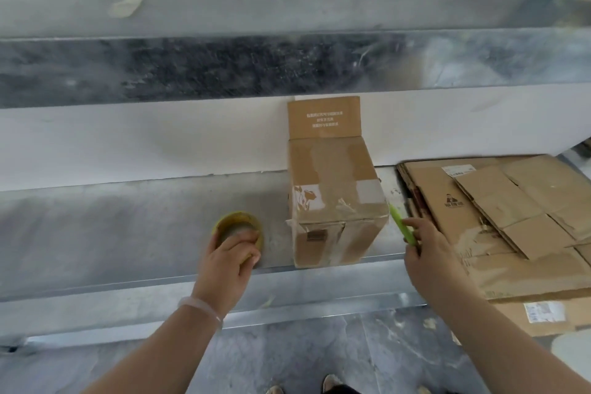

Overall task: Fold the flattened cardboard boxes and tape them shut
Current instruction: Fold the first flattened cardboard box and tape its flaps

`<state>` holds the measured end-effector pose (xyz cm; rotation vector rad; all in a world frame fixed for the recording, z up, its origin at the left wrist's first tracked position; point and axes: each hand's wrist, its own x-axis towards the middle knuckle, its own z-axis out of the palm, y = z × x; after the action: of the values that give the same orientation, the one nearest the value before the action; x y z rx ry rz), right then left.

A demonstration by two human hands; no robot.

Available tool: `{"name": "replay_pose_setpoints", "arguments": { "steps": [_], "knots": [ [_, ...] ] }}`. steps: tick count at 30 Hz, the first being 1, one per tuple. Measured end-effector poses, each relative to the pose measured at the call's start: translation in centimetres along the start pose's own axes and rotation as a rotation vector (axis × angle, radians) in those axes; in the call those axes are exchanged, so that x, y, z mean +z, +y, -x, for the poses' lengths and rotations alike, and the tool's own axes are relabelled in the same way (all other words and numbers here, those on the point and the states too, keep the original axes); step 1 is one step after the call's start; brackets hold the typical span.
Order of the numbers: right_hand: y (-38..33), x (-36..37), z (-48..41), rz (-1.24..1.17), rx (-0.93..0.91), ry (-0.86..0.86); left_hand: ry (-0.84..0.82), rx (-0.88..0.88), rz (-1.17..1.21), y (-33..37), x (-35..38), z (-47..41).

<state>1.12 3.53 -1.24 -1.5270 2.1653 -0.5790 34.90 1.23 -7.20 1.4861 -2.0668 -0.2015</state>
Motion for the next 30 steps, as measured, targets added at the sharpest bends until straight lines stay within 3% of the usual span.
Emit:
{"name": "replay_pose_setpoints", "arguments": {
  "steps": [6,9,11,13,15,16,18,22,30],
  "knots": [
    [0.9,2.9,-4.8,0.243,-0.109,-0.118,-0.152,-0.081,-0.007,0.4,-1.1,-0.1],
    [1.1,3.1,-4.9,0.385,-0.187,-0.135,-0.117,-0.208,0.133,2.8,-2.1,-0.2],
    [0.2,2.2,-3.9,0.119,-0.173,-0.070,0.066,-0.338,0.337,5.7,-3.1,-0.8],
    [-1.8,0.9,-1.7,-0.423,-0.119,-0.006,0.244,-0.404,0.612,9.4,-3.7,-2.0],
    [-4.5,-0.2,1.0,-0.904,-0.119,-0.064,0.256,-0.404,0.924,13.1,-3.7,-3.2],
    [-5.9,-0.5,2.1,-1.009,-0.133,-0.128,0.225,-0.382,1.022,14.8,-3.6,-3.8],
    [-8.0,-0.6,3.1,-1.022,-0.181,-0.202,0.218,-0.351,1.106,17.0,-3.1,-4.8],
    [-10.2,-0.3,2.8,-0.965,-0.189,-0.075,0.338,-0.355,1.030,17.5,-2.4,-5.6],
    [-8.5,0.1,2.8,-0.988,-0.115,-0.080,0.347,-0.430,0.975,17.0,-1.3,-4.7]
  ]
}}
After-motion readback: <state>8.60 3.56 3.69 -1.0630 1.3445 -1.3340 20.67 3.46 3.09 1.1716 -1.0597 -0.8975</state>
